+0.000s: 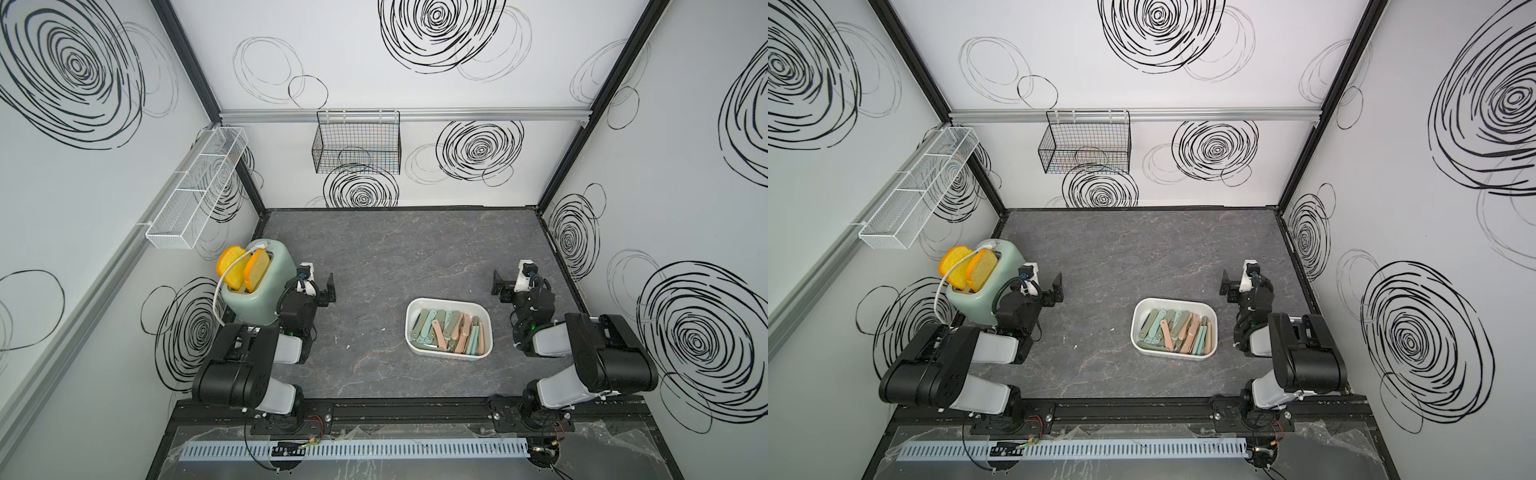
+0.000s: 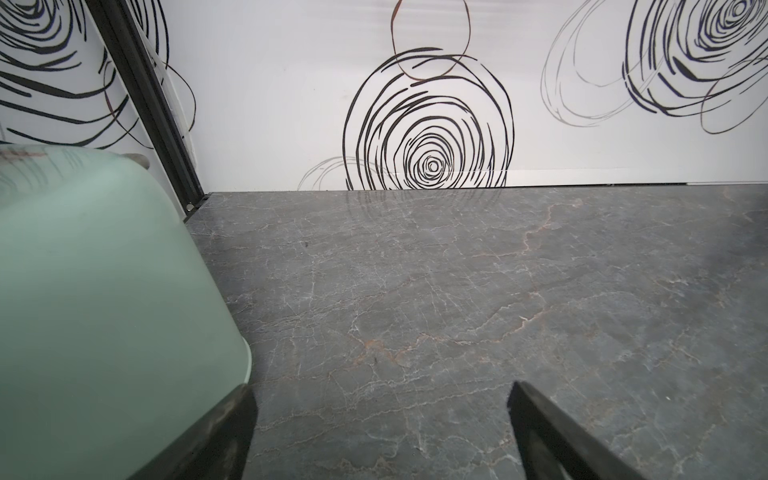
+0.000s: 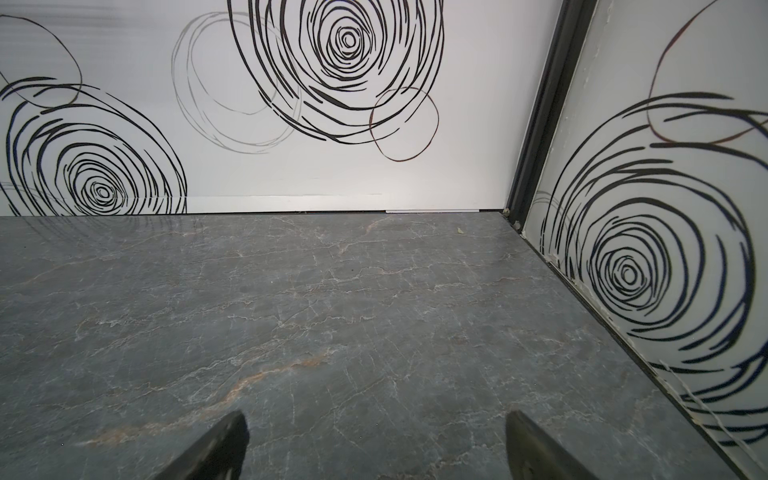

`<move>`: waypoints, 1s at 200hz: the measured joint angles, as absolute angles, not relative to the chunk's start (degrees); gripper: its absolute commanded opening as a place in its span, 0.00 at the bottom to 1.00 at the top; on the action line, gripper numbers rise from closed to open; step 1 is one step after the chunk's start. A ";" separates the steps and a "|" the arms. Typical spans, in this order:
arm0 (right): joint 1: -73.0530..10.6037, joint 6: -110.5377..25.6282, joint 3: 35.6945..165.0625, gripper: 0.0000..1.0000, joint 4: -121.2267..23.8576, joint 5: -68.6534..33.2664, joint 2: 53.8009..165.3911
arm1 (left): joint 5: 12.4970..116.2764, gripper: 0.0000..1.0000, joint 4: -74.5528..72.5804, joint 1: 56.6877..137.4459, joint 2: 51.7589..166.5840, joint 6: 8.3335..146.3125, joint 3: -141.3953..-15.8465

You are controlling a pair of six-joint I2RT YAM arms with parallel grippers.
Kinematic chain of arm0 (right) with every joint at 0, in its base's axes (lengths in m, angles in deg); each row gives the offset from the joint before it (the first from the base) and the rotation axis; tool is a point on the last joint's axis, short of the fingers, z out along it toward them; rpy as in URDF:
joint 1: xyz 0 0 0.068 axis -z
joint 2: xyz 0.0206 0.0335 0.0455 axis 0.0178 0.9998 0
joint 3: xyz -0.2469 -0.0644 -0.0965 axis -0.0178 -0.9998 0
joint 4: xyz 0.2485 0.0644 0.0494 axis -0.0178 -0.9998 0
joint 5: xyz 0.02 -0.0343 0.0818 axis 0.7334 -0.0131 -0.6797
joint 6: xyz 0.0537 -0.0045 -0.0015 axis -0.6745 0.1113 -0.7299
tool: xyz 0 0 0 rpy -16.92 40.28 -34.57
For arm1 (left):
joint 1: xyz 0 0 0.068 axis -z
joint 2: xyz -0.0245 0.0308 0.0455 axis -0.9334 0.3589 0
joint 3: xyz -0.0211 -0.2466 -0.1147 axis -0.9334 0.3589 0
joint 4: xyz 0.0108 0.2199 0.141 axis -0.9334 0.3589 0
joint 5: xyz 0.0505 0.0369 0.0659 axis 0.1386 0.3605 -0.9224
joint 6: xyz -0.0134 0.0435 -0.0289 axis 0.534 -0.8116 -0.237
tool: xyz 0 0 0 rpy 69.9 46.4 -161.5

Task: Take the fruit knife out of the storage box
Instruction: Move the storage box to the center of the board.

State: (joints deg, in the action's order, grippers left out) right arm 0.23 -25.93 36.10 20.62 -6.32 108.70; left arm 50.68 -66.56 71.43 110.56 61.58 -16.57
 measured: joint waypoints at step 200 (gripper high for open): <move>0.23 -25.93 36.10 0.99 20.62 -6.32 108.70 | 51.03 0.98 -68.00 71.06 110.56 61.58 -16.57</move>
